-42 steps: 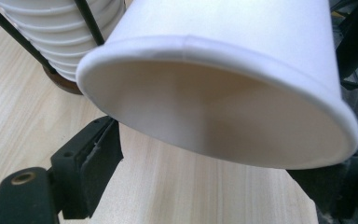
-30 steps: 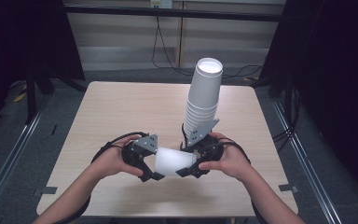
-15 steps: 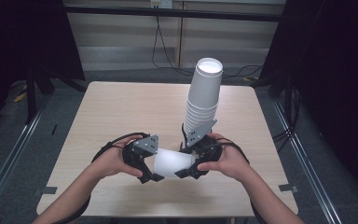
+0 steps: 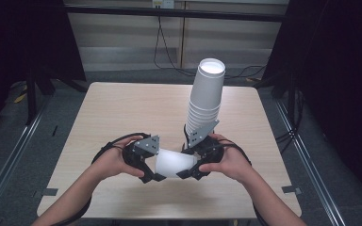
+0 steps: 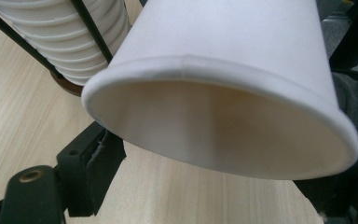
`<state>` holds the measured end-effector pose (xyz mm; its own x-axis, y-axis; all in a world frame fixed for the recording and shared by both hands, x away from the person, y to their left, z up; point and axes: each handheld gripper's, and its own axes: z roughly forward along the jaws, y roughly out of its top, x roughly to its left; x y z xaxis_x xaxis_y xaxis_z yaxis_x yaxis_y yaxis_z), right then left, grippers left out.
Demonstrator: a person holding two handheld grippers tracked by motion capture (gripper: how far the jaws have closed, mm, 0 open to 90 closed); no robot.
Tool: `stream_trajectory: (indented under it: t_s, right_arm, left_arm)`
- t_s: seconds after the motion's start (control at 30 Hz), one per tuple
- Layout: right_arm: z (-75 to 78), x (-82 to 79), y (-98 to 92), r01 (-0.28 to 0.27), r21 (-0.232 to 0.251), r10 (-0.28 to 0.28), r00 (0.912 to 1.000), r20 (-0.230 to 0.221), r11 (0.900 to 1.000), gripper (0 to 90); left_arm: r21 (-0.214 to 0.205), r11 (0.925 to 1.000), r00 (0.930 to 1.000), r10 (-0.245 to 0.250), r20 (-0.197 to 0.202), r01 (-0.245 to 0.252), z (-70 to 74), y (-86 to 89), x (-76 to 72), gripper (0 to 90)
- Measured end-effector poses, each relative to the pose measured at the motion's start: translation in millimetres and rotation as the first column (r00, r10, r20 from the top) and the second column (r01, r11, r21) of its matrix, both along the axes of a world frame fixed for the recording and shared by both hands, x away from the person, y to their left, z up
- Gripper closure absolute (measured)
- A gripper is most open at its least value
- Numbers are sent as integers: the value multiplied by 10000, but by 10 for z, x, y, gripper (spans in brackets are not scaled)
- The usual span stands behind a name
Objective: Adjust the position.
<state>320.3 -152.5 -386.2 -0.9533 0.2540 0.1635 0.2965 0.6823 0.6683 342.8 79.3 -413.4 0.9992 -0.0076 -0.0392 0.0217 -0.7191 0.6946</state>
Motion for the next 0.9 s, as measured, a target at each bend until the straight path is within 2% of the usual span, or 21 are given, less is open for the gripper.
stream_trajectory:
  t_s: [0.13,0.23,0.3,0.4,0.47,0.57,0.6,0.73,0.77,0.8,0.83,0.9]
  right_arm:
    - [13,-3,6,28,-164,-27,10000,68,9999,226]
    - [40,-15,21,82,-514,-69,9997,253,9986,201]
    - [60,-21,32,-83,-588,102,9994,318,9982,216]
    - [79,-29,50,-174,-723,193,9995,258,9972,210]
    - [86,-37,60,-163,-945,188,9995,256,9954,208]
    - [95,-43,68,-135,-971,158,9996,231,9952,208]
    - [99,-45,71,-108,-1004,128,9997,188,9949,208]
    - [111,-51,100,-45,-1306,78,9997,245,9914,207]
    - [108,-50,112,-47,-1247,68,9998,167,9922,207]
    - [109,-47,124,-54,-1265,67,9999,103,9919,208]
    - [111,-47,140,-50,-1370,51,10000,5,9906,209]
    - [101,-46,171,-95,-1632,93,10000,-17,9866,207]
  left_arm:
    - [306,9995,10000,-31,42,30,-2,-10,-6,169]
    - [535,9986,10000,-16,22,15,-15,-27,-21,168]
    - [678,9977,10000,-75,43,72,-11,-35,-31,168]
    - [991,9951,10000,8,57,-13,-2,-49,-40,168]
    - [1198,9928,9998,76,200,-99,7,-54,-47,168]
    - [1249,9920,9998,153,119,-166,26,-55,-53,168]
    - [1407,9899,9995,148,264,-184,35,-63,-62,168]
    - [1755,9842,9992,169,362,-230,47,-87,-81,168]
    - [1851,9825,9987,113,487,-201,54,-94,-83,168]
    - [1923,9811,9989,113,444,-197,62,-99,-82,167]
    - [1824,9830,9991,157,401,-227,60,-106,-85,167]
    - [1971,9802,9990,106,446,-192,70,-117,-79,167]
